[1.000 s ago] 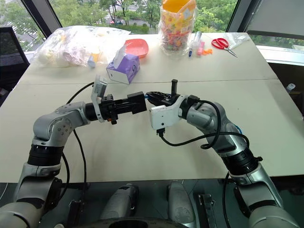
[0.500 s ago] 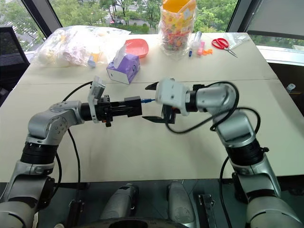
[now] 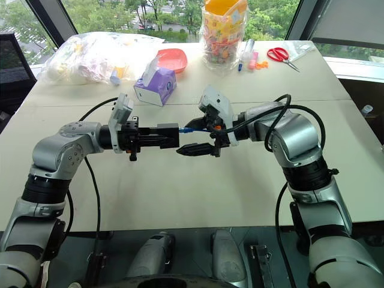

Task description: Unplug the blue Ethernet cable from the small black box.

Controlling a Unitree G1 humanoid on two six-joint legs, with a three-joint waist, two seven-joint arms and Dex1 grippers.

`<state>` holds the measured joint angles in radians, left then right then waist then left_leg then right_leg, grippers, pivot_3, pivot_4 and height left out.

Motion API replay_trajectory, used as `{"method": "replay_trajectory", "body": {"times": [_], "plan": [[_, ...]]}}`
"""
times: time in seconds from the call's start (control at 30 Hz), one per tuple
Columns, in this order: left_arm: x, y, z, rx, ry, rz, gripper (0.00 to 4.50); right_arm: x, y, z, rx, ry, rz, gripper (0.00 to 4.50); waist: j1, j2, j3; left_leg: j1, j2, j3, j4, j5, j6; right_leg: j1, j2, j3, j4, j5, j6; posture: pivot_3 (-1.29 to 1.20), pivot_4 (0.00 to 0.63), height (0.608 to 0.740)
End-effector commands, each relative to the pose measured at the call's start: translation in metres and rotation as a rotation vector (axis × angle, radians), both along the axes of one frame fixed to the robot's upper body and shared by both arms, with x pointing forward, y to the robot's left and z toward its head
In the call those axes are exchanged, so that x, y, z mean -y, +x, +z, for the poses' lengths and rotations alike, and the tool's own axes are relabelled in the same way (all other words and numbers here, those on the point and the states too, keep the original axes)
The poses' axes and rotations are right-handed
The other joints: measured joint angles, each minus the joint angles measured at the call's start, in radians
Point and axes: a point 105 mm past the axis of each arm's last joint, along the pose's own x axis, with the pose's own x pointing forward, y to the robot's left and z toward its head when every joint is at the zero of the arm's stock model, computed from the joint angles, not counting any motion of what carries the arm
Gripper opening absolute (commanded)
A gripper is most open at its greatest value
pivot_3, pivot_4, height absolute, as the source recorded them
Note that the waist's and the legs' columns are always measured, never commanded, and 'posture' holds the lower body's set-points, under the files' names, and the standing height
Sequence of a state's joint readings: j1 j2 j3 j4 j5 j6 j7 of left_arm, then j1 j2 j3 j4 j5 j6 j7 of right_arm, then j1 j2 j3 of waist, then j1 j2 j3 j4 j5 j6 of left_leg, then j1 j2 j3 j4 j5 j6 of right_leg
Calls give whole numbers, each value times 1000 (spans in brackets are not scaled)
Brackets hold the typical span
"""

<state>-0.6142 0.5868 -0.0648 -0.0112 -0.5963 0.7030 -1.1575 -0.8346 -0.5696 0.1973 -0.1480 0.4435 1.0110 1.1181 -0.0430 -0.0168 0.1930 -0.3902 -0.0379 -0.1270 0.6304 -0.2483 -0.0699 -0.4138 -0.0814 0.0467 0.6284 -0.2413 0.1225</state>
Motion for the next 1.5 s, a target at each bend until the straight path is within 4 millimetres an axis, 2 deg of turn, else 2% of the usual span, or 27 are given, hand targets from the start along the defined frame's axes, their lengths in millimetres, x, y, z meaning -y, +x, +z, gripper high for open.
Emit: {"method": "replay_trajectory", "body": {"times": [0.03, 0.07, 0.5, 0.6, 0.73, 0.8, 0.87, 1.3, 1.5], "plan": [[1, 0, 11, 57, -3, -8, 506, -5, 0, 12, 13, 27, 24, 2595, 0, 0, 0, 0, 0, 0, 0, 0, 0, 0, 0, 0, 0, 0, 0, 0, 150, 740], [1, 0, 10, 57, -3, -9, 506, -5, 0, 11, 8, 16, 20, 2122, 0, 0, 0, 0, 0, 0, 0, 0, 0, 0, 0, 0, 0, 0, 0, 0, 150, 740], [1, -6, 2, 57, 30, -38, 506, -6, -2, 11, -18, -33, 53, 2122, 0, 0, 0, 0, 0, 0, 0, 0, 0, 0, 0, 0, 0, 0, 0, 0, 150, 740], [1, -7, 1, 56, 35, -46, 506, -5, -2, 11, -21, -43, 55, 1314, 0, 0, 0, 0, 0, 0, 0, 0, 0, 0, 0, 0, 0, 0, 0, 0, 150, 740], [1, -8, 1, 58, 39, -53, 506, -6, -3, 11, -25, -44, 61, 1314, -1, 0, 0, 0, 0, 0, 0, 0, 0, -1, 0, 0, 0, 0, 0, 0, 150, 740], [1, -9, 0, 59, 43, -57, 506, -7, -3, 11, -27, -47, 65, 845, -1, 0, 0, 0, 0, 0, 0, 0, 0, -1, 0, 0, 0, 0, 0, 0, 150, 740], [1, -10, -1, 59, 52, -64, 506, -7, -4, 11, -31, -48, 68, 64, 0, 0, 0, -1, 0, 0, 0, 0, 0, -1, 0, 0, 0, 0, 0, 0, 150, 740], [1, -13, -3, 71, 65, -77, 506, -9, -8, 5, -54, -77, 83, 19, 0, 0, 0, -1, 0, 0, 0, 0, 0, -1, 0, 0, 0, 0, 0, 0, 150, 740], [-2, -15, -2, 67, 63, -85, 506, -2, 1, -4, -37, -126, 27, 19, -1, 0, 0, -1, 0, 0, 0, 0, 0, -1, 0, 0, 0, 0, 0, 0, 150, 740]]}}
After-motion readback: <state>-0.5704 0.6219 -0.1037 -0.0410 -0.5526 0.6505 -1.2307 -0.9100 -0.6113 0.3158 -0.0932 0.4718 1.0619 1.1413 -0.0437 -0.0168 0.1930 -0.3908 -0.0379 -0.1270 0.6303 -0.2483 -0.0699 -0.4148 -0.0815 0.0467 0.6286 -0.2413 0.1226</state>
